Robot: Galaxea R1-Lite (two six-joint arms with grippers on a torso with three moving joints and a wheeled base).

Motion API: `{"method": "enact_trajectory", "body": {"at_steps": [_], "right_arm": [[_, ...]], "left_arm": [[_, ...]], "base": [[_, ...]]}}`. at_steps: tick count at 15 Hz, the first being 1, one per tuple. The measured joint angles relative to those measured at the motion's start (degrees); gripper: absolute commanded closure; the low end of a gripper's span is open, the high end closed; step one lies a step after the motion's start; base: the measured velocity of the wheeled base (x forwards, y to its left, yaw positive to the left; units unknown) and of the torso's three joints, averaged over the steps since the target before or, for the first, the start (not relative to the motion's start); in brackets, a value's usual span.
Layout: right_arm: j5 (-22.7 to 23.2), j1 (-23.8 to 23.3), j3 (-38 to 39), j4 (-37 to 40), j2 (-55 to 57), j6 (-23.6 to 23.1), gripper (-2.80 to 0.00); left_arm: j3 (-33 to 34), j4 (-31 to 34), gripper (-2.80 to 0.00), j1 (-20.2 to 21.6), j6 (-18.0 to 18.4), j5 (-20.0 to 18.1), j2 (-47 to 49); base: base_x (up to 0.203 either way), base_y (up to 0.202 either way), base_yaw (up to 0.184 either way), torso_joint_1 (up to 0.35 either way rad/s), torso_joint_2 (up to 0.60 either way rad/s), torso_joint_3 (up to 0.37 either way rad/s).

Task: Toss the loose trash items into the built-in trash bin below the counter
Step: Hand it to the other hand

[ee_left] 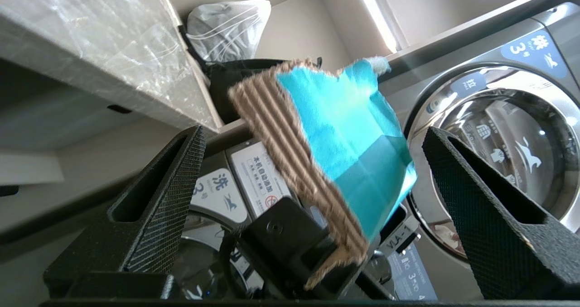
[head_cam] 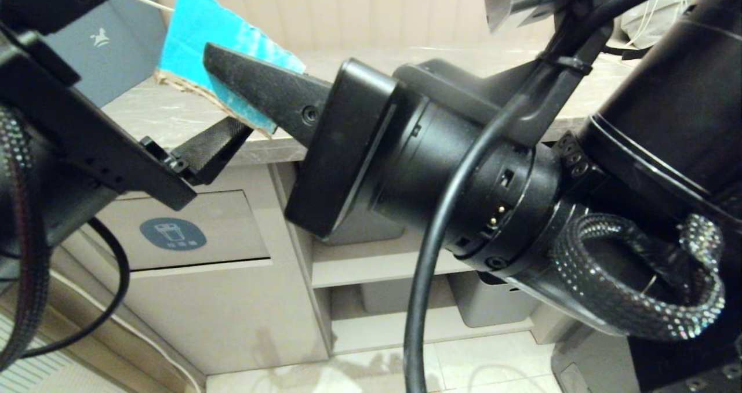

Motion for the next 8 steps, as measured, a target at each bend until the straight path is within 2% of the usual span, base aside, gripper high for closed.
{"method": "enact_trajectory", "body": {"at_steps": [4,8], "right_arm": [[0.0,0.5,1.0,-0.1,0.0,-0.9,0.0],[-0.1,0.6,1.5,-0.2,0.0,-1.1,0.0]], "left_arm": [[-2.5,-0.5,-2.8,0.0,0.0,0.1,0.4],[-2.3,-2.7,-2.8,0.0,-0.2,0.2,0.1]], "base": [[0.0,0.0,0.0,0.0,0.0,0.0],[0.0,0.0,0.0,0.0,0.0,0.0]]}}
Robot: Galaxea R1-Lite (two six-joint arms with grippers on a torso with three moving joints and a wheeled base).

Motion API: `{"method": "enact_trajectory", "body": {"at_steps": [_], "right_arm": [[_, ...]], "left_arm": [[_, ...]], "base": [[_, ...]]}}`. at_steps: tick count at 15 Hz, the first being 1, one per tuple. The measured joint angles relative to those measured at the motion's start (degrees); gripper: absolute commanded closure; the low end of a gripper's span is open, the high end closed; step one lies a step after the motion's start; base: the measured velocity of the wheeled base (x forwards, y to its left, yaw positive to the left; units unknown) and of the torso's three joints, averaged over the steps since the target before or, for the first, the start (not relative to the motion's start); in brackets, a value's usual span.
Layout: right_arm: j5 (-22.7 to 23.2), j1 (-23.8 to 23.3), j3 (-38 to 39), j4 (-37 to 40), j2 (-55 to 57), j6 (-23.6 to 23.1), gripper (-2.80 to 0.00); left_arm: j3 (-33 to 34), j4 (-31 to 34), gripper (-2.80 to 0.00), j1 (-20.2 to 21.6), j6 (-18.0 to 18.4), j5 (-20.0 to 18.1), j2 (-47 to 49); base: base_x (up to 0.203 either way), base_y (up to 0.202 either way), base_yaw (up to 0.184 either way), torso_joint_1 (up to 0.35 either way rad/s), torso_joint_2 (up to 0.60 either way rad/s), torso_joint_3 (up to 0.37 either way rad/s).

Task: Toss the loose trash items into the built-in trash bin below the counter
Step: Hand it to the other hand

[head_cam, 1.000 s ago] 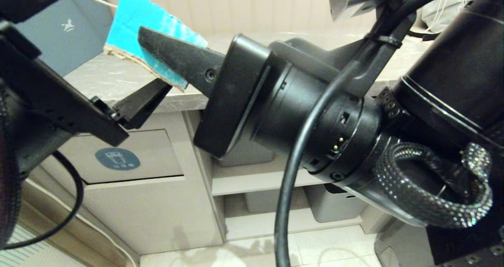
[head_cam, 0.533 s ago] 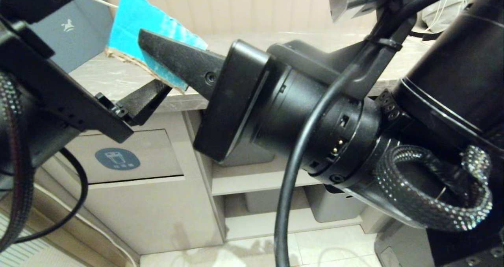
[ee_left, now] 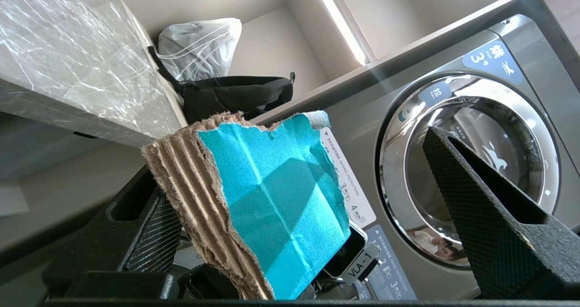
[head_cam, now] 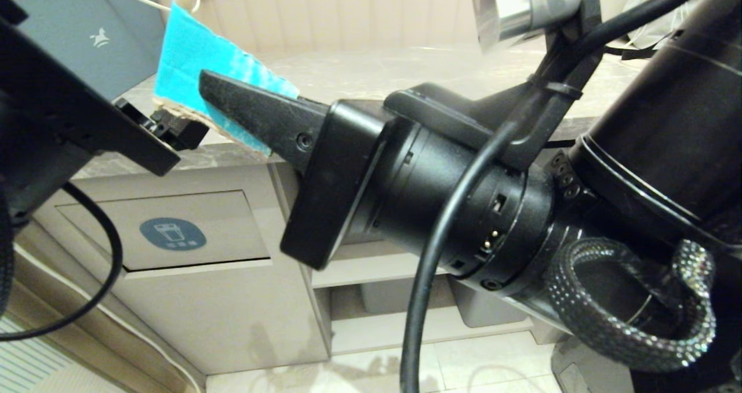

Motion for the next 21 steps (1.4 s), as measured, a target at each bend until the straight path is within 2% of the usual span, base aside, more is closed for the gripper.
{"method": "enact_trajectory", "body": {"at_steps": [4,5,18,21], "right_arm": [[0.1,-0.1,-0.5,0.0,0.2,0.0,0.0],[0.1,-0.1,-0.7,0.0,0.3,0.0,0.0],[0.9,-1.0,-1.0,-0.1,1.3,-0.3,0.0],[0.7,-1.0,0.1,-0.2,1.4,-4.1,0.0]], "left_arm": [[1.0,-0.1,-2.8,-0.1,-0.1,0.0,-0.5],[1.4,-0.2,0.0,-0.1,-0.1,0.0,-0.5],[1.6,-0.2,0.0,-0.3,0.1,-1.2,-0.7],[1.7,-0.1,0.0,-0.3,0.2,-1.2,-0.8]], "base": [[0.0,0.0,0.0,0.0,0.0,0.0],[0.0,0.0,0.0,0.0,0.0,0.0],[0.0,0.0,0.0,0.0,0.0,0.0],[0.0,0.0,0.0,0.0,0.0,0.0]]}}
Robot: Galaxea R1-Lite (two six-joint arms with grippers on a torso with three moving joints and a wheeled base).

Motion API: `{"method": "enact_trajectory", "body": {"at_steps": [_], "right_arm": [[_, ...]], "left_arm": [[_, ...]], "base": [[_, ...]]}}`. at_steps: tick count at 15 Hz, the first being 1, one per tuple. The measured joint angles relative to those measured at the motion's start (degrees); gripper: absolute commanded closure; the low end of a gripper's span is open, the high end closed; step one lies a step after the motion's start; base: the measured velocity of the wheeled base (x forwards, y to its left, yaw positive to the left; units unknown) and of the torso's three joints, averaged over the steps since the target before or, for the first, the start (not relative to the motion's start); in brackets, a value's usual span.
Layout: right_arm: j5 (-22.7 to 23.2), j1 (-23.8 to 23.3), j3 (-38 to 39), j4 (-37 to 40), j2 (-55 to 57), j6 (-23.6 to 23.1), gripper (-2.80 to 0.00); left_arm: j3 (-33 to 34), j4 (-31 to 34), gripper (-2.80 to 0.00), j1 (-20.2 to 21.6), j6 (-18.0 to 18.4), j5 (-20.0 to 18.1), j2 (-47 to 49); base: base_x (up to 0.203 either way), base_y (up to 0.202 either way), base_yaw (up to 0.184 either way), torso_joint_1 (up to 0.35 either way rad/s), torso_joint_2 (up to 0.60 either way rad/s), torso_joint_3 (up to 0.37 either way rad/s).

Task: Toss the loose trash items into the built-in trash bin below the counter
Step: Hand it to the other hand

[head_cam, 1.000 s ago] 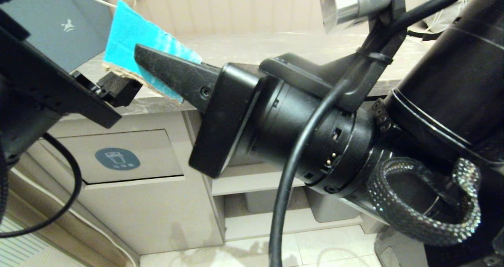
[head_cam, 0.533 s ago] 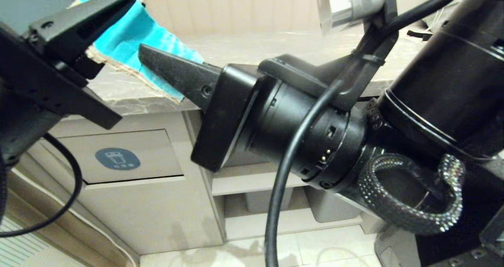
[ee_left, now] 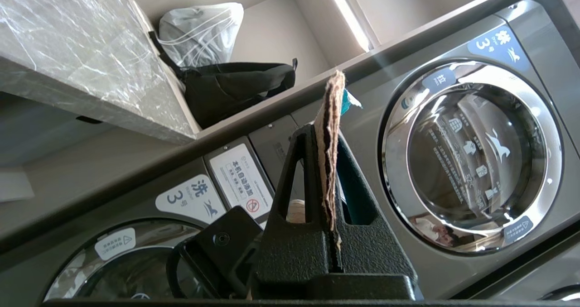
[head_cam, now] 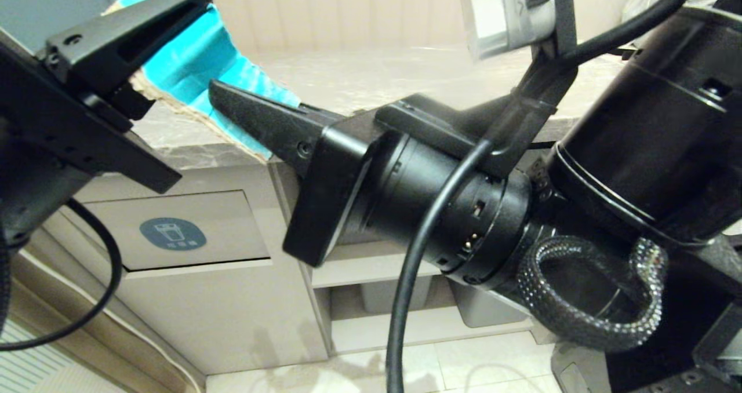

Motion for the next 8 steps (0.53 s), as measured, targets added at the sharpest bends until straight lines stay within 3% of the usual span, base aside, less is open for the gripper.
{"method": "enact_trajectory", "body": {"at_steps": [3,4,8], "right_arm": [[-1.5,0.0,0.4,0.2,-0.1,-1.6,0.0],[-2.9,0.1,0.5,0.3,-0.2,-2.1,-2.8],[-5.2,-0.1,0.3,0.5,-0.2,-5.1,-2.8]], "left_arm": [[0.1,0.0,0.0,0.0,0.0,0.0,-0.1],[0.1,0.0,0.0,0.0,0.0,0.0,-0.1],[0.1,-0.5,0.0,0.1,0.0,0.1,-0.4]], "base": [[0.0,0.0,0.0,0.0,0.0,0.0],[0.0,0.0,0.0,0.0,0.0,0.0],[0.0,0.0,0.0,0.0,0.0,0.0]]}}
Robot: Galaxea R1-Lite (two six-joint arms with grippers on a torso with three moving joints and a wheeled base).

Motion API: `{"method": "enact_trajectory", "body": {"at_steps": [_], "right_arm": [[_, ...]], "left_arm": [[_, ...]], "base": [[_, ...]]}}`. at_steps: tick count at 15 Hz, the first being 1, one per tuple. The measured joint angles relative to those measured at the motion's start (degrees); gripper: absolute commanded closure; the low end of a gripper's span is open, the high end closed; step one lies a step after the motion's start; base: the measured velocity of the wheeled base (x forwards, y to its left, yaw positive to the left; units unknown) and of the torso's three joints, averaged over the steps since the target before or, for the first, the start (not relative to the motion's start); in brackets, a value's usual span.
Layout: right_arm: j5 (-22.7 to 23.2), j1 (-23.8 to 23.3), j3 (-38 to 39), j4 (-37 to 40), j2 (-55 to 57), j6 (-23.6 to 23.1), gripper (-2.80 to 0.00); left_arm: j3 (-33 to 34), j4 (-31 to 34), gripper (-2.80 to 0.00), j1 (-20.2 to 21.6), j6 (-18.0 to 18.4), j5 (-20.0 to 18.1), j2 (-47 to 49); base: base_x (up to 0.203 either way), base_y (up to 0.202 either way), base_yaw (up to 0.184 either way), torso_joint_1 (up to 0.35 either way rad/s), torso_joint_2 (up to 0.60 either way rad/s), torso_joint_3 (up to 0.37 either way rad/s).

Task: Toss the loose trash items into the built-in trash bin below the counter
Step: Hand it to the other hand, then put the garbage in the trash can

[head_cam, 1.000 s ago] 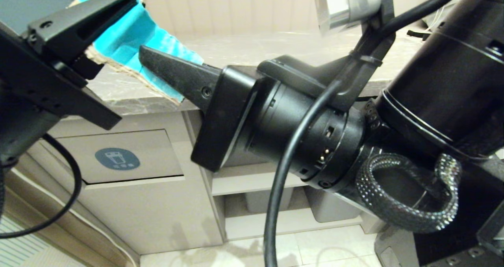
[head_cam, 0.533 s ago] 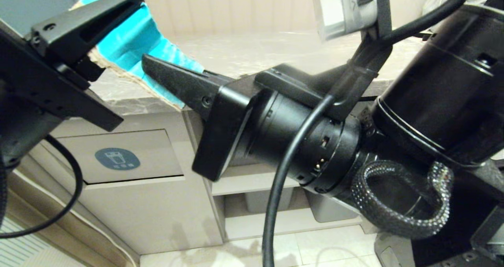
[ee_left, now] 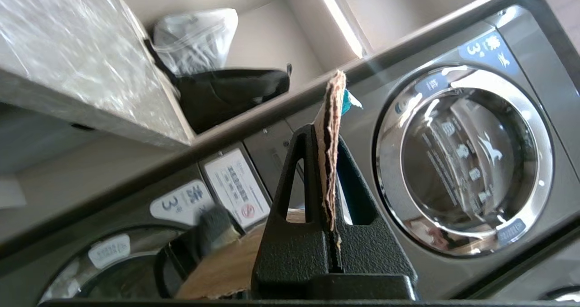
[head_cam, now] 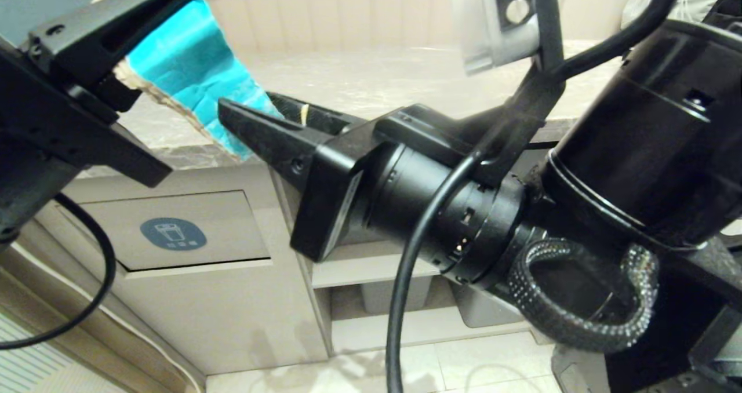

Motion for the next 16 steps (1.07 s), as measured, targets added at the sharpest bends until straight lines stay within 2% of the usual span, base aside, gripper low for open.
{"method": "enact_trajectory", "body": {"at_steps": [6,9,12,16], "right_arm": [[0.3,0.2,0.5,-0.4,-0.3,-0.4,-2.8],[0.1,-0.1,3.5,-0.3,-0.4,-3.8,-2.8],[0.0,-1.4,9.9,-0.8,-0.8,-8.6,-2.8],[-0.2,-5.7,13.3,-4.0,-2.5,-10.2,-2.8]], "left_arm": [[-0.1,0.3,0.0,0.0,0.2,-0.1,-0.5],[1.2,0.4,0.0,0.0,2.1,-0.1,-1.3],[2.6,0.3,0.0,0.2,2.8,-0.1,-2.1],[3.4,0.4,0.0,0.6,4.7,-0.2,-2.5]], "base": [[0.0,0.0,0.0,0.0,0.0,0.0],[0.0,0.0,0.0,0.0,0.0,0.0],[0.0,0.0,0.0,0.0,0.0,0.0],[0.0,0.0,0.0,0.0,0.0,0.0]]}}
